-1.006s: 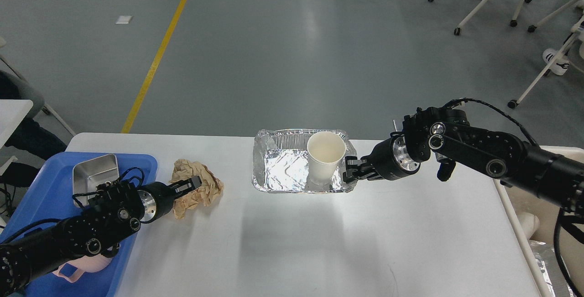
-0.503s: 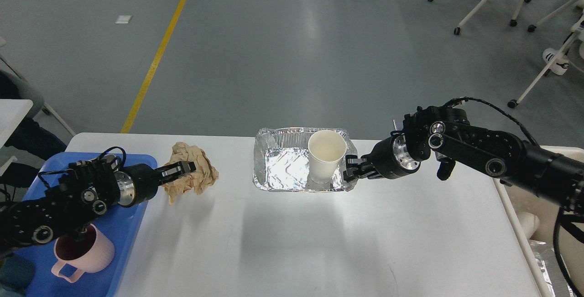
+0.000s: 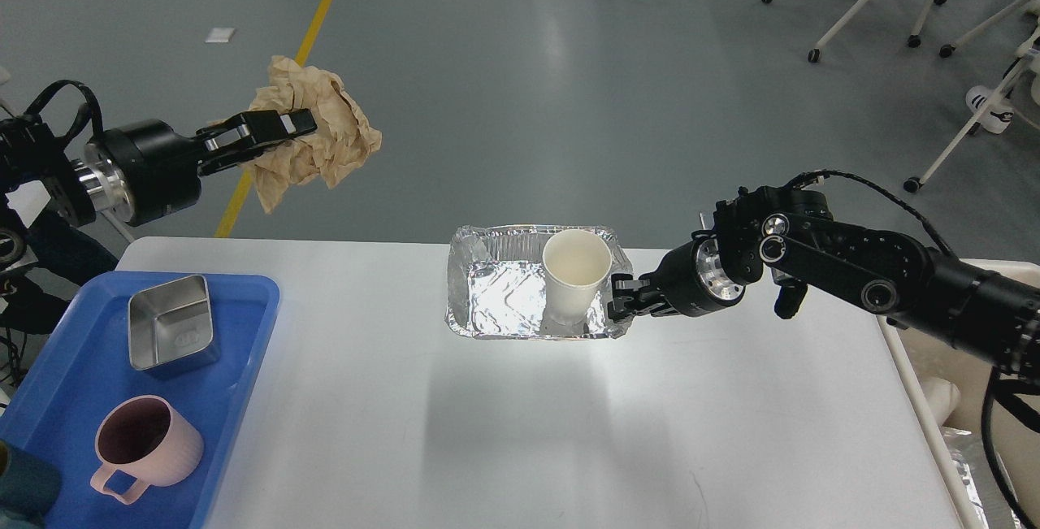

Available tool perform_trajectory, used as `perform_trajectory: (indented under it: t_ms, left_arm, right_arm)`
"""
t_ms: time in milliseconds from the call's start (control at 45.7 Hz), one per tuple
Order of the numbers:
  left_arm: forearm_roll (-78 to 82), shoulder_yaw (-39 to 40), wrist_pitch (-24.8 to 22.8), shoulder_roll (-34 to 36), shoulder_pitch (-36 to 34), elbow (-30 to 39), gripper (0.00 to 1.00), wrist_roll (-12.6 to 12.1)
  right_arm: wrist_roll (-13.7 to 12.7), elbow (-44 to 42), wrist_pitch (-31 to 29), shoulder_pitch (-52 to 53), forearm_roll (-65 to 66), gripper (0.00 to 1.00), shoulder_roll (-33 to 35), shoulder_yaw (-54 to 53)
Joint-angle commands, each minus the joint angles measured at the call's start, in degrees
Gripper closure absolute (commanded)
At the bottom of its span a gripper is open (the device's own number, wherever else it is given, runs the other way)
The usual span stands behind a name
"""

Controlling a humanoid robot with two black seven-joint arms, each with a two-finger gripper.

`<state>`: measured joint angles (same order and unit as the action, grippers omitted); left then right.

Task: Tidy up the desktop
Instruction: 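Lift the brown paper and release it into the foil tray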

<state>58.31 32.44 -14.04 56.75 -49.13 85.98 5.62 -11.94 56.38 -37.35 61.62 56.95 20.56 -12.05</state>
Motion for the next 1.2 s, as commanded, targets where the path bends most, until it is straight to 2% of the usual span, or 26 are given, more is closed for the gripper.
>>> perform_trajectory:
  t_ms: [0, 219, 415, 547, 896, 1006, 1050, 1071, 1137, 1181]
  left_arm:
    - [-0.1, 0.1, -0.6, 0.1, -3.2, 0.4, 0.97, -0.1]
    - [-0.3, -0.9, -2.0, -2.5, -5.0, -0.7, 0.96, -0.4]
    - [0.9, -6.9, -1.8, -15.4, -5.3, -5.8, 0.95, -2.0]
    - [2.9, -9.5, -1.6, -22.6, -5.2, -10.7, 0.95, -2.1]
    - [5.2, -13.6, -1.6, -33.2, -5.8, -18.0, 0.93, -2.0]
    - [5.2, -15.1, -1.5, -35.7, -5.7, -19.4, 0.9, -2.0]
    - [5.2, -15.5, -1.5, -36.0, -5.6, -20.2, 0.86, -2.0]
    - [5.2, -15.7, -1.5, -36.0, -5.5, -20.5, 0.81, -2.0]
    - [5.4, -16.3, -1.8, -36.7, -5.4, -20.8, 0.49, -2.0]
    - [5.5, -16.7, -2.0, -36.9, -5.3, -20.8, 0.35, -2.0]
  right_arm:
    - [0.0, 0.2, 0.0, -0.1, -0.1, 1.0, 0.2, 0.0]
    - [0.1, 0.2, 0.0, 0.1, -0.1, 1.0, 0.2, 0.0]
    - [0.1, 0.1, 0.0, 0.0, -0.2, 1.0, 0.3, 0.0]
    - [0.1, 0.1, 0.0, 0.2, -0.2, 1.0, 0.2, 0.0]
    - [0.1, 0.0, 0.0, 0.2, -0.2, 1.0, 0.2, -0.1]
    - [0.1, 0.0, 0.0, 0.2, -0.2, 1.0, 0.3, -0.1]
    - [0.1, 0.1, 0.0, 0.2, -0.2, 1.0, 0.3, -0.1]
    - [0.1, 0.1, 0.0, 0.1, -0.2, 1.0, 0.4, -0.1]
    - [0.1, 0.1, 0.0, 0.1, -0.2, 1.0, 0.9, -0.3]
    - [0.1, 0.1, 0.0, 0.1, -0.2, 1.0, 0.9, -0.5]
